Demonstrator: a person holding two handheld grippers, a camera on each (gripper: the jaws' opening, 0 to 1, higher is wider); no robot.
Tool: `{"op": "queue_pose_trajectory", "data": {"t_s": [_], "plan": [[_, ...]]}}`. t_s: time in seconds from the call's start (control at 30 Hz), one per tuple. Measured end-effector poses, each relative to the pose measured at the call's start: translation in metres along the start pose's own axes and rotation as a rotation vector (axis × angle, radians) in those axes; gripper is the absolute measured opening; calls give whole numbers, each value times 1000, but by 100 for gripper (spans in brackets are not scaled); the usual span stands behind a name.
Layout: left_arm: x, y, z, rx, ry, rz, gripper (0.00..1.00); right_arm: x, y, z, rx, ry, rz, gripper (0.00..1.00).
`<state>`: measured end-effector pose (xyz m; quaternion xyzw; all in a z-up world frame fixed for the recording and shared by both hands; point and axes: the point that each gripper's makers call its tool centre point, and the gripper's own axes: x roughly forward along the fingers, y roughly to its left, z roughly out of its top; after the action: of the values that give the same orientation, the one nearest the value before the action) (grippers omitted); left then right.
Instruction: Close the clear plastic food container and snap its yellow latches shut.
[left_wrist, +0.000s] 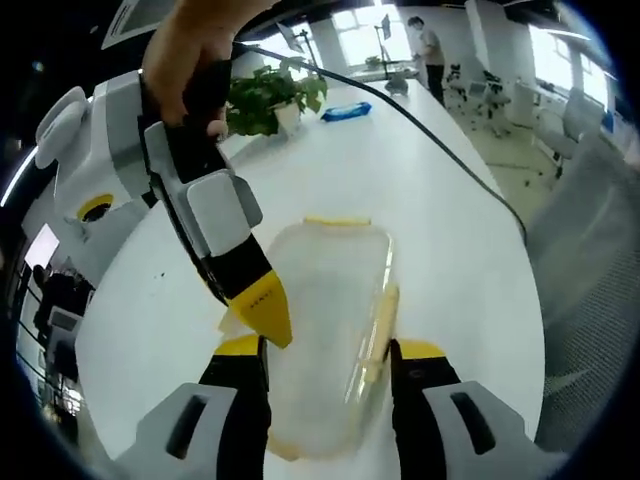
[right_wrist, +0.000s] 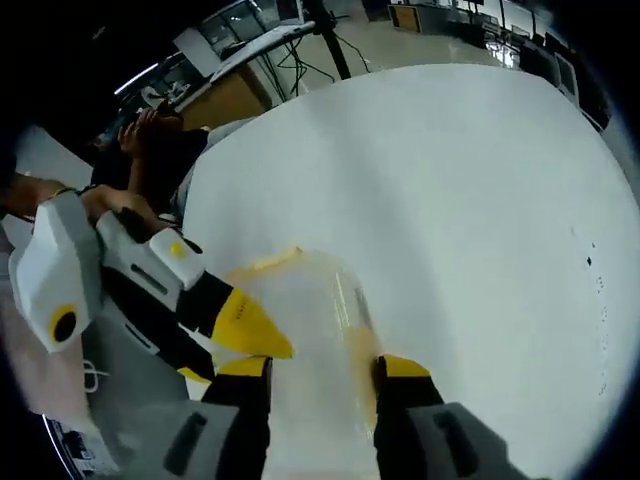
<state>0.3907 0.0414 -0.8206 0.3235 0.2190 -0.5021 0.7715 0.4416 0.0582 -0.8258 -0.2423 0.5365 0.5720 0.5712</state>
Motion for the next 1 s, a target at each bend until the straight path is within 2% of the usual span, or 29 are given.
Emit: {"op": "queue_pose_trajectory", "data": {"t_s": [0.2, 0.23, 0.27, 0.3, 0.4, 0.57, 0.77, 0.87, 1.0], "plan": [[1, 0, 0, 7, -38, 56, 44, 0, 1, -1, 1, -11, 6, 39], [2, 4, 0, 23, -51, 88, 42, 1, 0, -1, 0, -17, 5, 39], [5, 3, -6, 28, -23, 89, 42, 1, -1, -2, -3, -24, -2, 39], [10, 5, -4, 22, -36, 99, 42, 1, 0, -1, -1, -50, 2, 39], [6, 6, -3, 23, -31, 89, 42, 0, -1, -1, -5, -82, 18, 39], [5, 4, -3, 20, -35, 81, 42, 3, 0, 0, -16, -45, 46, 38], [6, 3, -3, 27, -26, 70, 42, 5, -2, -3, -11, -28, 119, 37], [5, 2, -2, 31, -35, 67, 43, 4, 0, -3, -16, -63, 138, 38], [3, 1, -2, 31, -28, 66, 43, 6, 4, -1, -34, -105, 106, 41]]}}
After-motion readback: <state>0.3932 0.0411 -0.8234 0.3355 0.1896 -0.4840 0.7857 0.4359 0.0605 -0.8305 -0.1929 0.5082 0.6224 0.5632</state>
